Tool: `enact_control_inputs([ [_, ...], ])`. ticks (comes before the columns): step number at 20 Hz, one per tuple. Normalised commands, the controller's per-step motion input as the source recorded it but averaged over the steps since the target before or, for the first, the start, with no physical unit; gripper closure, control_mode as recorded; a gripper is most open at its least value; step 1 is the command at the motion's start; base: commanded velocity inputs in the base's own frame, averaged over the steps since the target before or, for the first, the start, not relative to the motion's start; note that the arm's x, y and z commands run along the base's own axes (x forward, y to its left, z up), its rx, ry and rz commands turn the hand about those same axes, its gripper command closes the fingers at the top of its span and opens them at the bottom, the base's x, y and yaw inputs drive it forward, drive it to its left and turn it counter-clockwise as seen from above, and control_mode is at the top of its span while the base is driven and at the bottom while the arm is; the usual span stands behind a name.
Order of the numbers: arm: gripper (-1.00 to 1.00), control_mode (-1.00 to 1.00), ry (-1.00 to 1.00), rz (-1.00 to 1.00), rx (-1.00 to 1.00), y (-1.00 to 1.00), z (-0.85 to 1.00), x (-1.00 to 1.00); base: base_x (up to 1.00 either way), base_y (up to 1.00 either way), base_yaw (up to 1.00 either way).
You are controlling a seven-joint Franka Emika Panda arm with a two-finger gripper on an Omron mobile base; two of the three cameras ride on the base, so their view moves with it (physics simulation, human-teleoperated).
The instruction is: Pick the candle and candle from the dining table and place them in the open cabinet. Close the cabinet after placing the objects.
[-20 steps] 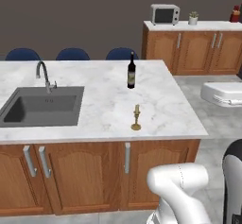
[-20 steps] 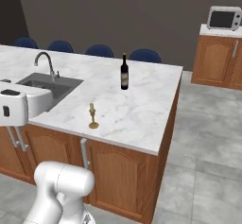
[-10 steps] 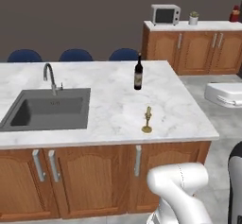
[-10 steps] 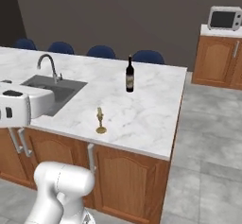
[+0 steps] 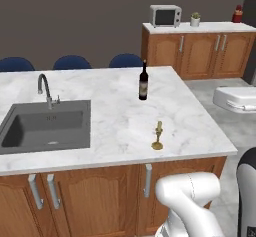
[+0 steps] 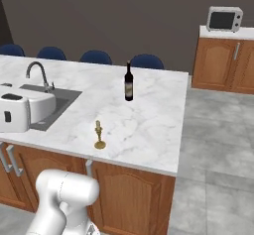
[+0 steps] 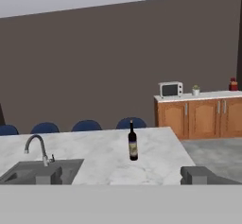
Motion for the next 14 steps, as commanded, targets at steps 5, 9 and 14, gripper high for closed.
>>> enact_control_inputs([
  [5,-1.0,1.0,0.0,0.0,0.0,0.0,0.0,0.0,-0.04,0.15,0.0],
  [9,-1.0,1.0,0.0,0.0,0.0,0.0,0.0,0.0,-0.14,0.11,0.0],
  [14,-1.0,1.0,0.0,0.0,0.0,0.0,0.0,0.0,-0.17,0.0,0.0],
])
